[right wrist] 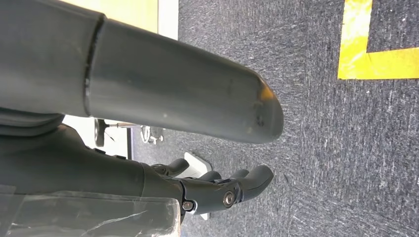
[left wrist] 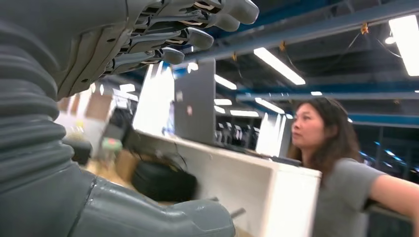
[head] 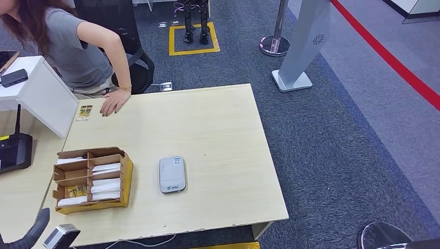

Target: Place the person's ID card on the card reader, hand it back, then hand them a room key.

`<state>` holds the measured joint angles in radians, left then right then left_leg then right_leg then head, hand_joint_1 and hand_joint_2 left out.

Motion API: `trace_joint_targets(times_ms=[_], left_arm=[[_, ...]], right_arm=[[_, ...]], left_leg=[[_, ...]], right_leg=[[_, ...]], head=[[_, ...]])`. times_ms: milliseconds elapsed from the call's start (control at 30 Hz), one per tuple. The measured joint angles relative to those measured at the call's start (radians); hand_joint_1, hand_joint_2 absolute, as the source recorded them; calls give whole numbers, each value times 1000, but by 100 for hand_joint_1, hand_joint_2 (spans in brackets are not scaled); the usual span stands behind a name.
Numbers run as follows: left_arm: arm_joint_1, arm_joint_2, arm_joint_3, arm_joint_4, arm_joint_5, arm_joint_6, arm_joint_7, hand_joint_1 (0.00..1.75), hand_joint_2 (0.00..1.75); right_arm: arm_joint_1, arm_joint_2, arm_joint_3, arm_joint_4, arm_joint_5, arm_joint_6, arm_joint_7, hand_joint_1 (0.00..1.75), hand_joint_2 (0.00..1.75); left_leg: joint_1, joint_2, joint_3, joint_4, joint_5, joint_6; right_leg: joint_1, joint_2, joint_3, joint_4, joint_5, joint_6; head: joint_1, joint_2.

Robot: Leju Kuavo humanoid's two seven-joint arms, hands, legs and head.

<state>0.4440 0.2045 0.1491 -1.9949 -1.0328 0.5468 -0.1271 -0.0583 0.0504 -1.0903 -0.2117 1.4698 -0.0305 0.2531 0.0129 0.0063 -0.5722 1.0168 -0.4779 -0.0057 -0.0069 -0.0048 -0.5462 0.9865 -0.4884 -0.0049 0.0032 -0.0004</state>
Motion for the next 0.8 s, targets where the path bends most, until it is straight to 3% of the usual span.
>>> trace_joint_targets(times_ms=[200,400,533,800], left_arm=[[30,-59,94,-1,-207,12,29,0,175],[1,-73,129,57,-310,-28,73,0,175],[-50,-46,110,150,-369,-96,146,0,175],[-141,35,-5,310,-363,-178,242,0,175]], right_arm=[[1,4,-1,0,6,-2,9,0,0],[0,5,-1,0,14,-5,8,0,0],[-1,5,-1,0,22,-4,6,0,0],[-4,5,-1,0,28,-1,6,0,0]], left_leg=[[0,0,0,0,0,0],[0,-1,1,0,0,0],[0,-1,1,0,1,0],[0,0,1,0,1,0]], right_leg=[[0,0,0,0,0,0],[0,-1,0,0,0,0],[0,-1,0,0,0,0],[0,-1,0,0,0,0]], head=[[0,0],[0,0],[0,0],[0,0]])
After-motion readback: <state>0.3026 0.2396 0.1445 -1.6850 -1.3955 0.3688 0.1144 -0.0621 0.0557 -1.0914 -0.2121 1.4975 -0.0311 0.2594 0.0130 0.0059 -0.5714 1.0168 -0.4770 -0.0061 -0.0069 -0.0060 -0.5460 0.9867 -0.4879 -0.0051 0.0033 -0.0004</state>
